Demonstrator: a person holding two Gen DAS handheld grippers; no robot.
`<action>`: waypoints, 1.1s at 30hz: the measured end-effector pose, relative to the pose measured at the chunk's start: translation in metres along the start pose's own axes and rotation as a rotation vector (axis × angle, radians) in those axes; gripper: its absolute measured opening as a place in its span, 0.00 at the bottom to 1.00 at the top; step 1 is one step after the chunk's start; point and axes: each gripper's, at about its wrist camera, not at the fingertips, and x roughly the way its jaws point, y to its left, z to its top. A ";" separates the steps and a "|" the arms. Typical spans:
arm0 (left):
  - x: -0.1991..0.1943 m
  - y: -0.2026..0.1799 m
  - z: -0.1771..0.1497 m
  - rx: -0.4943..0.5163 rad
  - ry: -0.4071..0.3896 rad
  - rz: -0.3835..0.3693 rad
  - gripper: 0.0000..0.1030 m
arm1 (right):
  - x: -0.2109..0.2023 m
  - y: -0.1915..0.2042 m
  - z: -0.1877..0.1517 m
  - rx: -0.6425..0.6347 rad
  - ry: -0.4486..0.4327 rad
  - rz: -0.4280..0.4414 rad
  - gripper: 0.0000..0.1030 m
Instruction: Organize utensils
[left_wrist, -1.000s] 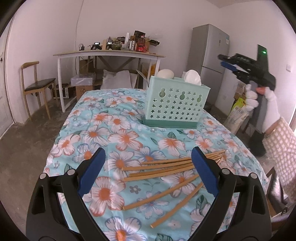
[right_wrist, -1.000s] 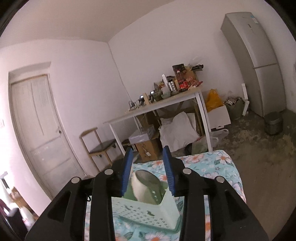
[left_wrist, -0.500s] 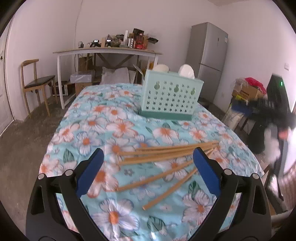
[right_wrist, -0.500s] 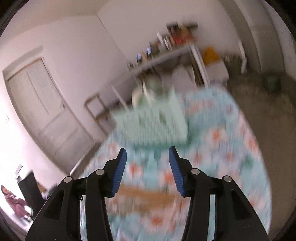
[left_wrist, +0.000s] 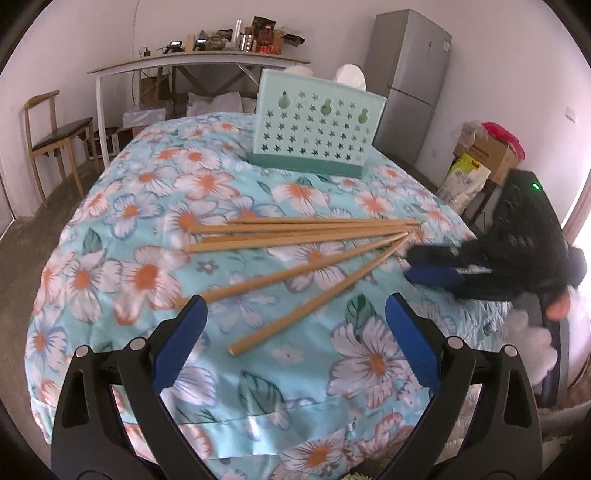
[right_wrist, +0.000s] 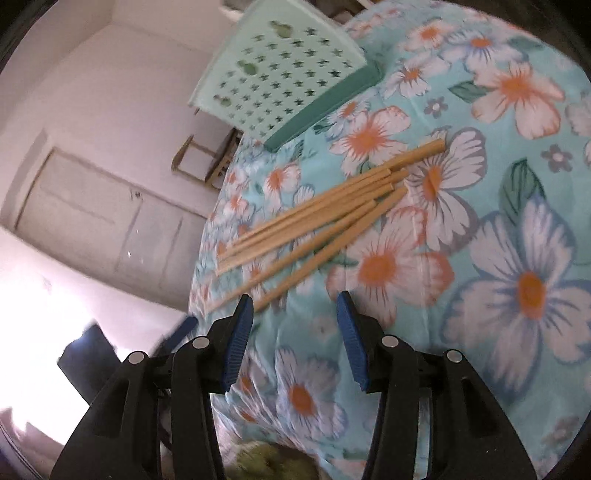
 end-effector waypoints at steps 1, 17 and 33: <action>0.000 0.000 -0.001 -0.003 -0.002 0.001 0.91 | 0.001 -0.001 0.004 0.013 0.000 -0.001 0.35; 0.015 0.036 -0.002 -0.184 0.031 -0.021 0.91 | 0.011 -0.020 0.011 0.256 0.035 0.141 0.21; 0.014 0.036 -0.004 -0.165 0.021 -0.029 0.91 | 0.018 -0.023 0.013 0.358 0.043 0.163 0.19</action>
